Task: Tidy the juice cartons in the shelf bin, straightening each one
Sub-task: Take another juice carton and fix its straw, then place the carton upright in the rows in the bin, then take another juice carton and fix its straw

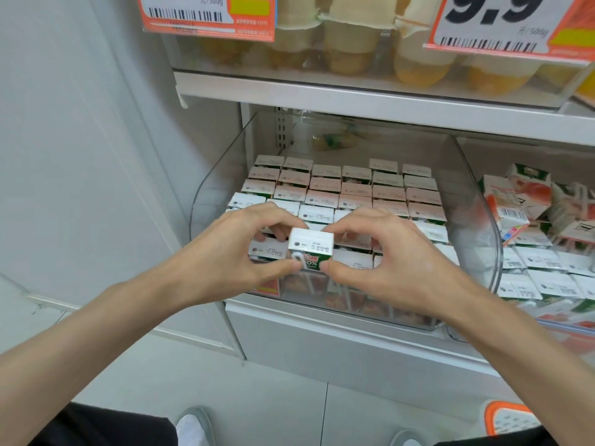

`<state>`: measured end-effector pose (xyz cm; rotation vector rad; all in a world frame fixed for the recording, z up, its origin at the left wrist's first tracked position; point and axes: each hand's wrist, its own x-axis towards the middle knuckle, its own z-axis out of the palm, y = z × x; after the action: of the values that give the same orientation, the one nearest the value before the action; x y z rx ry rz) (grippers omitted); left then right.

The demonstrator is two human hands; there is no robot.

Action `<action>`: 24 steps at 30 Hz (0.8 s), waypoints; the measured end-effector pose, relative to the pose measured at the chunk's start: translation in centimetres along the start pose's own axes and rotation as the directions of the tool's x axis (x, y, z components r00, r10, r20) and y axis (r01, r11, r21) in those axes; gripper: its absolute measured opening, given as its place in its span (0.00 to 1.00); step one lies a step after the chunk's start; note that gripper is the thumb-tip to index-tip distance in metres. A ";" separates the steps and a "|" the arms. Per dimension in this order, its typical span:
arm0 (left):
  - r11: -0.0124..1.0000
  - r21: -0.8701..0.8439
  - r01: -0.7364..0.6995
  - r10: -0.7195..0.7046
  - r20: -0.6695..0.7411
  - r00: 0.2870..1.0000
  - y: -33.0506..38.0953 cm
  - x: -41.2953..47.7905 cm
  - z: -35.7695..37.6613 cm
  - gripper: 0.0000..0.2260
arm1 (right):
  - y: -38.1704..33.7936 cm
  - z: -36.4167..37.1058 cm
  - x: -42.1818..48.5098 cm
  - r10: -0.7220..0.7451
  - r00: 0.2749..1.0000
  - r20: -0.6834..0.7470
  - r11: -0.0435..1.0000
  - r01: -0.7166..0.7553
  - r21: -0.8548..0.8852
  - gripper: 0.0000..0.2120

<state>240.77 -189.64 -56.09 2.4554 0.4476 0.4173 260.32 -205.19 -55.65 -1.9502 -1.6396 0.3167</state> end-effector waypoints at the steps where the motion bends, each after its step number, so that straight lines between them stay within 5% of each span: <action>1: 1.000 0.006 0.006 -0.006 0.007 1.000 -0.1 0.0 0.0 0.17 | -0.1 -0.1 0.0 0.003 1.000 -0.005 1.000 -0.003 0.021 0.17; 6: 0.998 0.063 0.005 -0.006 0.028 1.000 -0.6 -0.1 -0.2 0.18 | 0.0 0.0 -0.2 0.001 1.000 0.026 0.999 -0.002 0.051 0.14; 24: 0.997 0.075 -0.003 -0.001 0.049 0.999 -0.4 0.1 0.6 0.26 | 1.4 -3.7 -0.4 0.051 0.982 0.182 0.967 -0.002 -0.257 0.19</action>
<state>240.98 -189.55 -56.78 2.5323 0.4486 0.3463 263.28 -206.70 -53.49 -2.1910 -1.8536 0.3208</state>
